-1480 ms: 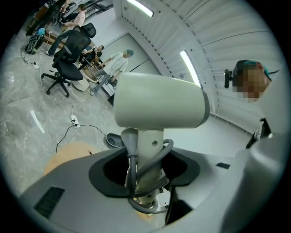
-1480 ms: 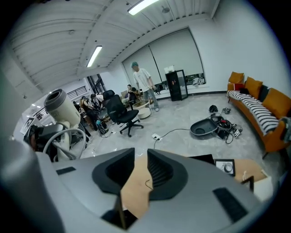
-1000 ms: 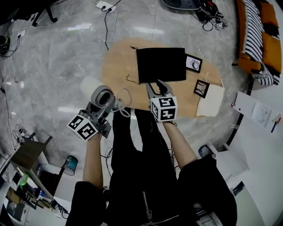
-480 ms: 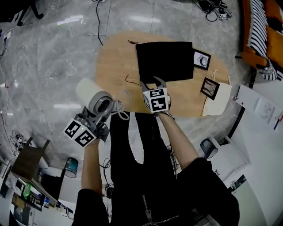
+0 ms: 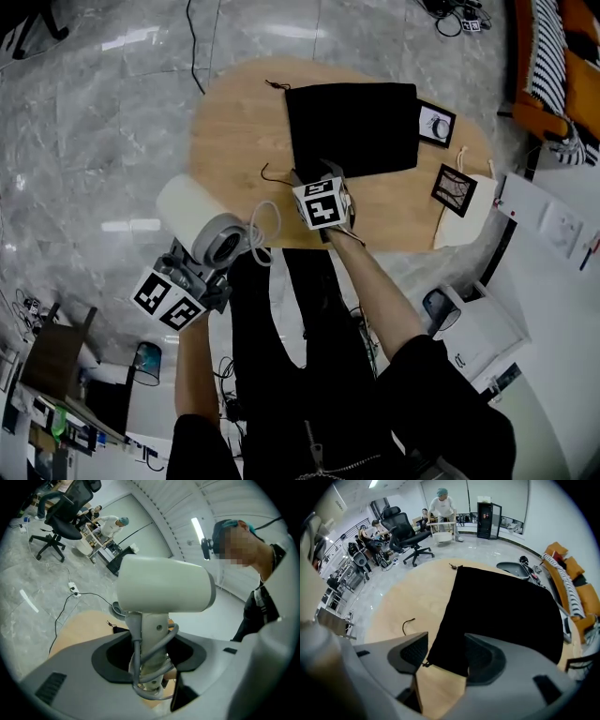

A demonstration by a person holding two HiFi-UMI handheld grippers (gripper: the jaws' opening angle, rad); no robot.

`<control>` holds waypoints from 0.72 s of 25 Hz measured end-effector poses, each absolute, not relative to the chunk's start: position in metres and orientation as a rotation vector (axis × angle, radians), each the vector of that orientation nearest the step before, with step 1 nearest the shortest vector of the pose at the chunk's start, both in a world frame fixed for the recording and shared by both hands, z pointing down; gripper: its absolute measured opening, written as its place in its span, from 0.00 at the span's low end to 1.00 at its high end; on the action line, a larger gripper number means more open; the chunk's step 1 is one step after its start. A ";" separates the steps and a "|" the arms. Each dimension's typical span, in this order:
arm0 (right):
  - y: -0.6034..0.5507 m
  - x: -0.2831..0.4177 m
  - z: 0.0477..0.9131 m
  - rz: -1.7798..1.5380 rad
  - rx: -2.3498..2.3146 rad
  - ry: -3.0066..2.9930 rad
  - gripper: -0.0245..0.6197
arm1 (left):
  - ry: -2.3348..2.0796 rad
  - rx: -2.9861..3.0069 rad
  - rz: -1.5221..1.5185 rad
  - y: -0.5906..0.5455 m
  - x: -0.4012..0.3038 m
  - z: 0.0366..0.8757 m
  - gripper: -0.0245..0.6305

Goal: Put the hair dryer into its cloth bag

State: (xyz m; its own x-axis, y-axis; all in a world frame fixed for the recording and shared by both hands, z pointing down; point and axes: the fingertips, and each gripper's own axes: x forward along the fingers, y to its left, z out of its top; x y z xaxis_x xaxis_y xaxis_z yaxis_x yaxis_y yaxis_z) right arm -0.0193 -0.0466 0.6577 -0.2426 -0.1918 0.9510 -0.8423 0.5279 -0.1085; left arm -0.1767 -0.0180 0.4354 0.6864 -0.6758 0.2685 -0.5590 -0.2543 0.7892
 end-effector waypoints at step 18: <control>-0.041 0.005 0.663 0.862 0.967 -1.843 0.08 | -0.926 1.943 -0.027 0.005 -0.165 0.497 0.37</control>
State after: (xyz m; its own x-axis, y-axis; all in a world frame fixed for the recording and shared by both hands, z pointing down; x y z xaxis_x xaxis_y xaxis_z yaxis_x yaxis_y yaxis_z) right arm 0.0051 -0.0414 0.6629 -0.3294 -0.2755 0.9031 -0.8697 0.4610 -0.1766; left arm -0.1652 0.0052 0.4967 0.7128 -0.6123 0.3422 -0.5916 -0.2627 0.7622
